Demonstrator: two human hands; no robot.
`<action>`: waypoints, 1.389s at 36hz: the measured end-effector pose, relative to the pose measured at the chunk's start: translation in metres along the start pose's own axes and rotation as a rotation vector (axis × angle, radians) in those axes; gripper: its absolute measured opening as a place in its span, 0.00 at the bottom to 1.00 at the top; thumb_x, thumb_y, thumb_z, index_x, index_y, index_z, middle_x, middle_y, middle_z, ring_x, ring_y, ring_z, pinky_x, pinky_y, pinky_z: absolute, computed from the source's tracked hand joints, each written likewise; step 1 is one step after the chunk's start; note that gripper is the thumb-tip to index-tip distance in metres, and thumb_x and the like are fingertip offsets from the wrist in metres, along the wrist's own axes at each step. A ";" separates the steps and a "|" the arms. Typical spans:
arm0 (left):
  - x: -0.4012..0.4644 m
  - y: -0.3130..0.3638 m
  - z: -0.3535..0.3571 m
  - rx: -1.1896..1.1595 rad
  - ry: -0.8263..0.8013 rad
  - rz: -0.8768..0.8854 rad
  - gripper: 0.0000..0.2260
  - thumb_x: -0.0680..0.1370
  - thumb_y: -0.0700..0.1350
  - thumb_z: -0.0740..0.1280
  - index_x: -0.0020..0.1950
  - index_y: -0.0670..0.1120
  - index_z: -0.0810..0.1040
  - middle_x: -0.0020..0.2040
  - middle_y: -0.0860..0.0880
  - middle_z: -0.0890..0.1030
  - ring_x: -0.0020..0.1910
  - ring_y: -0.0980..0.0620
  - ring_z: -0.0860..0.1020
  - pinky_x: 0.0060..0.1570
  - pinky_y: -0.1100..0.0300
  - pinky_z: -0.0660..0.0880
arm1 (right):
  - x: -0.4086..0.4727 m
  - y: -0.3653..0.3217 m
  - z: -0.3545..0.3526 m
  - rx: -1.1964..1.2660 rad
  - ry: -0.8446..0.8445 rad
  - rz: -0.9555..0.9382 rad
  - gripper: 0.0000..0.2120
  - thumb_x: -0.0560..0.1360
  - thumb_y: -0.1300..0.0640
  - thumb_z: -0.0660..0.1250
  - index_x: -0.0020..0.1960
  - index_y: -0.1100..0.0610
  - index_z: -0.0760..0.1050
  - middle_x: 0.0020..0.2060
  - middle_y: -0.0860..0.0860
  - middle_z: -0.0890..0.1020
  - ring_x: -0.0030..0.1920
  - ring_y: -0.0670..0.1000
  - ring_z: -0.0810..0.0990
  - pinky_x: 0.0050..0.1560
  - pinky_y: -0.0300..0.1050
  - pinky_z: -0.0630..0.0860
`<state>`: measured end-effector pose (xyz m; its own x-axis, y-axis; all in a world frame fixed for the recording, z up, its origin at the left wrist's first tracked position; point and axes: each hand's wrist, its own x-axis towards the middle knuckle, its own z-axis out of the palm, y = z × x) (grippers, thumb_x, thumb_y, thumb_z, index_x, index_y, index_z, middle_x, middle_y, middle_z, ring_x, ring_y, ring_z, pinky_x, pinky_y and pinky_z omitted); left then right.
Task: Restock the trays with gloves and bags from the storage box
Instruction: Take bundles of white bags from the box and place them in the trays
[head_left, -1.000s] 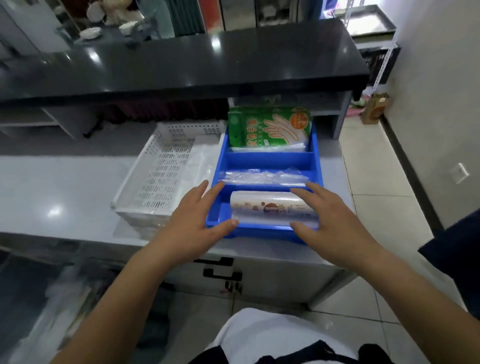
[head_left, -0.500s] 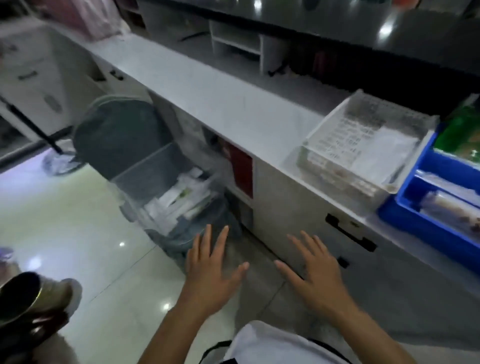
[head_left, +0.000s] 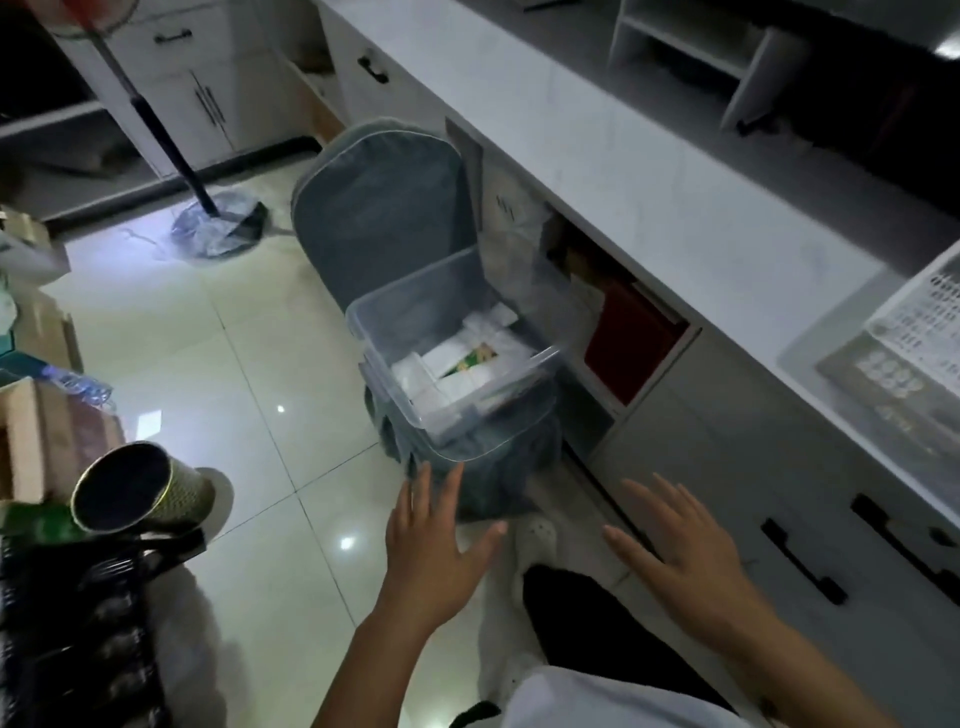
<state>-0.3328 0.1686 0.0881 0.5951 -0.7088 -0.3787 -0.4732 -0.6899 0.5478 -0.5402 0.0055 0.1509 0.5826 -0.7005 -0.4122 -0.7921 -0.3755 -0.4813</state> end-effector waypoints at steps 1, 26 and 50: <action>0.010 -0.003 -0.003 -0.004 -0.009 -0.011 0.38 0.74 0.74 0.54 0.78 0.66 0.38 0.82 0.53 0.38 0.80 0.48 0.39 0.77 0.47 0.44 | 0.012 -0.004 0.000 -0.004 -0.009 0.002 0.40 0.67 0.24 0.50 0.76 0.38 0.59 0.79 0.44 0.56 0.79 0.49 0.49 0.76 0.55 0.53; 0.324 -0.097 -0.106 -0.638 0.011 -0.655 0.35 0.78 0.54 0.69 0.79 0.61 0.54 0.80 0.53 0.59 0.77 0.49 0.61 0.64 0.55 0.64 | 0.435 -0.142 0.104 -0.086 -0.462 -0.026 0.37 0.73 0.37 0.67 0.76 0.50 0.63 0.75 0.56 0.66 0.73 0.57 0.65 0.71 0.52 0.65; 0.378 -0.119 -0.098 -1.214 -0.001 -0.712 0.18 0.78 0.38 0.63 0.60 0.58 0.80 0.55 0.55 0.85 0.53 0.55 0.84 0.51 0.55 0.82 | 0.555 -0.154 0.307 0.064 -0.355 0.447 0.25 0.74 0.59 0.64 0.71 0.54 0.67 0.65 0.57 0.74 0.64 0.60 0.74 0.63 0.50 0.71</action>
<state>0.0117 -0.0028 -0.0466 0.4658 -0.2667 -0.8437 0.7731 -0.3411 0.5347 -0.0388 -0.1394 -0.2414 0.2281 -0.5316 -0.8157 -0.9693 -0.0448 -0.2418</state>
